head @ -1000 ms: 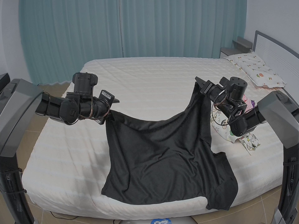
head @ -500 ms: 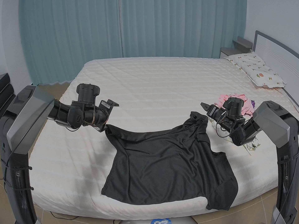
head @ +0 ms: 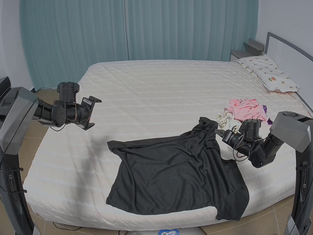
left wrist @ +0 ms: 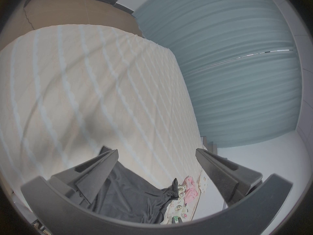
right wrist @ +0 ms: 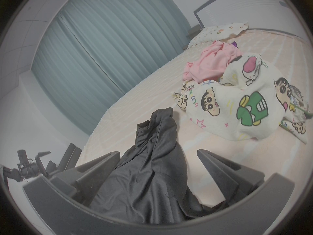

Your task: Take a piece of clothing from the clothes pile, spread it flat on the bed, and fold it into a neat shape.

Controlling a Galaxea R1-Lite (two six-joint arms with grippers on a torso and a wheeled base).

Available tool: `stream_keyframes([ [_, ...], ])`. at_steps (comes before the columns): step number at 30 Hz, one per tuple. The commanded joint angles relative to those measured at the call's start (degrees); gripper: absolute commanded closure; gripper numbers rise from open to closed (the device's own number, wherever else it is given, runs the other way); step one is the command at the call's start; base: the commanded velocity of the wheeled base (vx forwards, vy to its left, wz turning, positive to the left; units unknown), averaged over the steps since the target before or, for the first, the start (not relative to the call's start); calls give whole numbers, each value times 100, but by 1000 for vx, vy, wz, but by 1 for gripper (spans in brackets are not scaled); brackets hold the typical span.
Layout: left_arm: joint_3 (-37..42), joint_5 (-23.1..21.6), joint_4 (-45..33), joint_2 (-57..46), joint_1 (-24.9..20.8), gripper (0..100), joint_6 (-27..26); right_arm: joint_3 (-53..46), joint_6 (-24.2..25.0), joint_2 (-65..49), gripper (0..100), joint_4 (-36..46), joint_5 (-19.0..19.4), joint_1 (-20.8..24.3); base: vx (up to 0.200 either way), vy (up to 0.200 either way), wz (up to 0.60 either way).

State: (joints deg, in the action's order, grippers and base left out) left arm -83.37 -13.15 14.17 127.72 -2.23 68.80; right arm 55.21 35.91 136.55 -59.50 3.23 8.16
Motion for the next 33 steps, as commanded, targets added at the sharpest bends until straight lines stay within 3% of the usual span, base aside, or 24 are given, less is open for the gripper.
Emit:
stream_keyframes([
  [1,796,-425,86,-485,91,0,-7,51,214,-84,0,70,29,-148,0,0,0],
  [7,2062,-609,403,-1118,47,0,54,438,583,250,0,448,2,-279,0,0,0],
  [14,2906,-609,719,-1443,12,0,239,1238,997,874,0,817,-68,-534,0,0,0],
  [18,3213,-609,1000,-1487,-41,0,362,1897,1014,1181,0,1037,-534,-868,0,0,0],
  [20,3398,-618,1194,-1461,-102,0,362,2292,1014,1313,0,1011,-982,-1150,0,0,0],
  [24,3512,-618,1343,-1434,-155,0,362,2565,1032,1287,0,826,-1228,-1545,0,0,0],
  [29,3582,-618,1343,-1417,-225,0,362,2363,979,1085,0,316,-1299,-1774,0,0,0],
  [32,3609,-618,1343,-1417,-287,0,353,1800,953,803,0,193,-1114,-1686,0,0,0],
  [33,3644,-618,1343,-1408,-304,0,353,1484,944,566,0,88,-868,-1571,0,0,0],
])
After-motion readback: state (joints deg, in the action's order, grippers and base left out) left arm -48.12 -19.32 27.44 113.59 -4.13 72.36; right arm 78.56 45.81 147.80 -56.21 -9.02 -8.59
